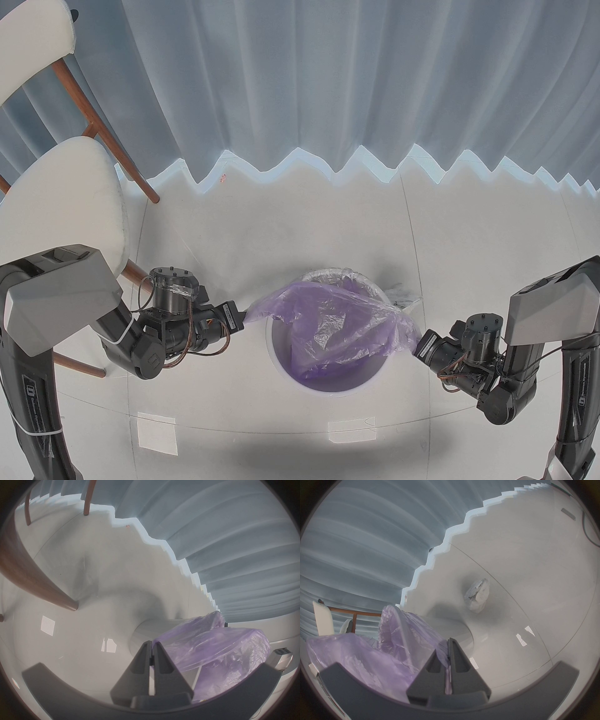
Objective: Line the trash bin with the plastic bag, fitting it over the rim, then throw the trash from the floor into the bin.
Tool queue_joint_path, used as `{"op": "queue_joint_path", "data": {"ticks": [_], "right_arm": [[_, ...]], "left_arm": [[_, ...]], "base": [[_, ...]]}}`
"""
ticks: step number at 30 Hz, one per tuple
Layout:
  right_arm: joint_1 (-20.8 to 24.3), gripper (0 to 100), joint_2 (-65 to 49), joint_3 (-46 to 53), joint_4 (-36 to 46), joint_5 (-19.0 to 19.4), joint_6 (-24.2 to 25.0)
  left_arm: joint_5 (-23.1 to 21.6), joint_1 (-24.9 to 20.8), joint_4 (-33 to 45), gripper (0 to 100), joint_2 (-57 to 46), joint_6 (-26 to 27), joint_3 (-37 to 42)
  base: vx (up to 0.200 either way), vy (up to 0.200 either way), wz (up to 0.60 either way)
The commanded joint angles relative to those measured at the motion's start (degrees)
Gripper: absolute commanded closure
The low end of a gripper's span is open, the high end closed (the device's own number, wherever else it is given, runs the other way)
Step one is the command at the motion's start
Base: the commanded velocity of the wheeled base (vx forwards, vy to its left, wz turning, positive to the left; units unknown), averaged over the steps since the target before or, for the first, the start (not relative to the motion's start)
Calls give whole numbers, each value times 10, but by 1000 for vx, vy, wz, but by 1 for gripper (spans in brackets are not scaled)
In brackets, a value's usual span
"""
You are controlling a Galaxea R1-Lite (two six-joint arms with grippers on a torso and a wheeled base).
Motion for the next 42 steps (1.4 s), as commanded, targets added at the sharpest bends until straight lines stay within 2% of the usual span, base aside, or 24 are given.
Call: {"op": "queue_joint_path", "data": {"ticks": [1, 8, 9, 21, 23, 25, 28, 32, 37, 41, 42], "right_arm": [[-1, 100, 0, -1, -10, 0, -1], [-3, 100, 0, 0, -10, 0, -3], [-3, 0, 0, 0, -10, 0, -3], [-2, 0, -45, 12, -9, 1, 2], [-2, 0, -50, 12, -9, 1, 3], [-2, 0, -66, 13, -9, 2, 3], [-2, 0, -81, 22, -9, 4, 3], [-3, 0, -102, 29, -8, 21, 13], [-4, 0, -138, 26, -5, 22, 29], [-4, 0, -163, 24, 11, 25, 39], [-5, 0, -185, 22, 32, 32, 51]], "left_arm": [[0, -4, -2, 100, -4, 0, 2], [0, -11, -5, 100, -4, 0, 8], [0, -11, -5, 0, -4, 0, 8], [-4, -4, -7, 0, -36, -4, 22], [-9, -4, -6, 0, -43, -5, 23], [-34, -3, -2, 0, -65, -9, 29], [-47, -2, 1, 0, -88, -32, 36], [-59, 1, 2, 0, -109, -38, 42], [-68, 1, 2, 0, -133, -40, 48], [-70, -2, 2, 0, -153, -49, 50], [-82, -3, 3, 0, -165, -62, 55]], "base": [[0, 0, 0], [0, 0, 0], [0, 0, 0], [0, 0, 0], [0, 0, 0], [0, 0, 0], [0, 0, 0], [0, 0, 0], [0, 0, 0], [0, 0, 0], [0, 0, 0]]}}
